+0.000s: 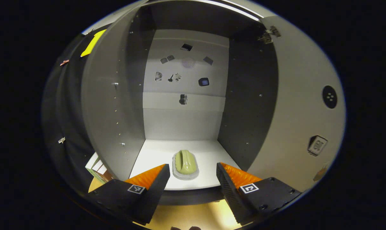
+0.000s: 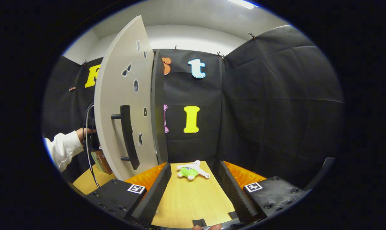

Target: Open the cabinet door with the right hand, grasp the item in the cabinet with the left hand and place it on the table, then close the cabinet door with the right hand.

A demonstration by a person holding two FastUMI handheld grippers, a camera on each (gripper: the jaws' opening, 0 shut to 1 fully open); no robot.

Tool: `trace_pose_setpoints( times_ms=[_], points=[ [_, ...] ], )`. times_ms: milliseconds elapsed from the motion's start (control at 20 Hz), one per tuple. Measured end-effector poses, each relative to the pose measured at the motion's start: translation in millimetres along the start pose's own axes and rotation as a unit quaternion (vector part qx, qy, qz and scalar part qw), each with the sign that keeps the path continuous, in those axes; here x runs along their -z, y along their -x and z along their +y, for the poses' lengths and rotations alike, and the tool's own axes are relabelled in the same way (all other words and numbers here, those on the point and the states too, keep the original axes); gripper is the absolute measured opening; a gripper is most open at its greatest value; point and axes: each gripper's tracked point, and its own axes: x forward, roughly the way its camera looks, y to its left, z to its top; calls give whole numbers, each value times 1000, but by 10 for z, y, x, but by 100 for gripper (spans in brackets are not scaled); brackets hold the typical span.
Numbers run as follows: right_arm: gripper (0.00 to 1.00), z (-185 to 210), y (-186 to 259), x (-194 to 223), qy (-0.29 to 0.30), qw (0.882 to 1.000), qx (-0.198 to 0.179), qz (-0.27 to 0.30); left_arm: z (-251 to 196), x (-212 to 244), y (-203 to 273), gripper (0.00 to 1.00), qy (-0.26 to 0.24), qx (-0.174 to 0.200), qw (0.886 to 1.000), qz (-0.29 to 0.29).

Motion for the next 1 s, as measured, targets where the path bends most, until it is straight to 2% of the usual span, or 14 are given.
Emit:
trace_pose_setpoints(
  times_ms=[50,100,150,200,300,500,650,700,800,1000],
  points=[
    [92,-31,-29,3,0,1000,3,0,14,-9,-144,91,-4,-5,1000,6],
    [96,-56,-35,12,1,1000,5,0,55,4,-266,89,-9,-12,1000,16],
    [92,-97,-33,20,1,1000,8,1,86,58,-433,88,-15,-17,999,27],
    [100,-144,-40,35,2,1000,11,2,98,88,-580,87,-20,-21,999,36],
    [96,-245,-52,62,1,1000,17,6,99,164,-809,86,-25,-21,998,52],
    [96,-397,-104,120,-4,1000,27,13,132,340,-1179,81,-14,-25,996,82],
    [96,-495,-128,164,-7,999,34,19,154,488,-1364,67,-8,-31,994,101],
    [100,-521,-138,177,-7,999,36,21,171,506,-1389,62,-8,-36,994,102],
    [97,-546,-153,198,-8,999,39,24,209,478,-1439,56,-18,-44,994,96],
    [97,-519,-175,204,-9,999,38,24,228,459,-1413,29,-38,-44,994,96]
  ],
)
